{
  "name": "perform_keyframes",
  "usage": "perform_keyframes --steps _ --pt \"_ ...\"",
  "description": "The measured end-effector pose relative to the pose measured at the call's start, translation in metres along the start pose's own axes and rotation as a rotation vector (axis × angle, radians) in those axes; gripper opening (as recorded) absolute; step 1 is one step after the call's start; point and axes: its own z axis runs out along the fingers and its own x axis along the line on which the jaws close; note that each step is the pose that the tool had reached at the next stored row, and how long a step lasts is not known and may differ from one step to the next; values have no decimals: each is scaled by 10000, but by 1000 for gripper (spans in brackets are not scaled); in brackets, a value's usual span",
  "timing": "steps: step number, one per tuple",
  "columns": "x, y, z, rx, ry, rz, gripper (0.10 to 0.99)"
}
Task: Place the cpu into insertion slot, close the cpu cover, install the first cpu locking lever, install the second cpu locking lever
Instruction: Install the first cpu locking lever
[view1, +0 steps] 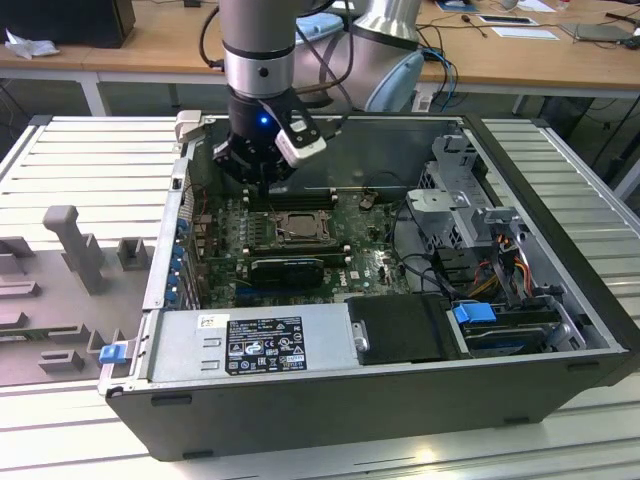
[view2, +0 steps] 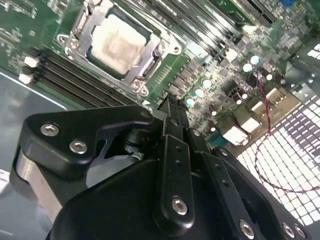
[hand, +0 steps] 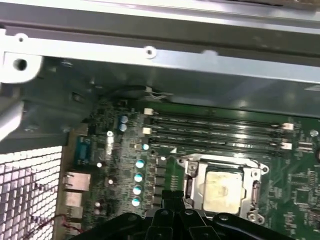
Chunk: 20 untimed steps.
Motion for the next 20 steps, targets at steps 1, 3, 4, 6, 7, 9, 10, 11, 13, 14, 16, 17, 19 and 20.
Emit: perform_keyframes --steps 1,3,4,6,7,9,10,11,13,14,16,17,19,20 --pt "24 3 5 -25 -4 0 106" --pt "92 21 11 -102 -12 0 106" --pt "132 49 13 -132 -15 -1 106" --pt "151 91 18 -149 -17 3 106" --pt "153 109 19 -151 -17 4 106" --pt "151 152 21 -152 -18 3 106" --pt "149 186 23 -152 -18 6 106" --pt "146 217 25 -152 -19 9 106" --pt "135 258 27 -151 -17 11 106" --pt "124 264 28 -153 -18 10 106" --pt "92 262 29 -152 -18 16 106" --pt "79 261 29 -153 -18 17 106" --pt "44 257 29 -151 -17 16 106" --pt "36 256 30 -151 -17 16 106"
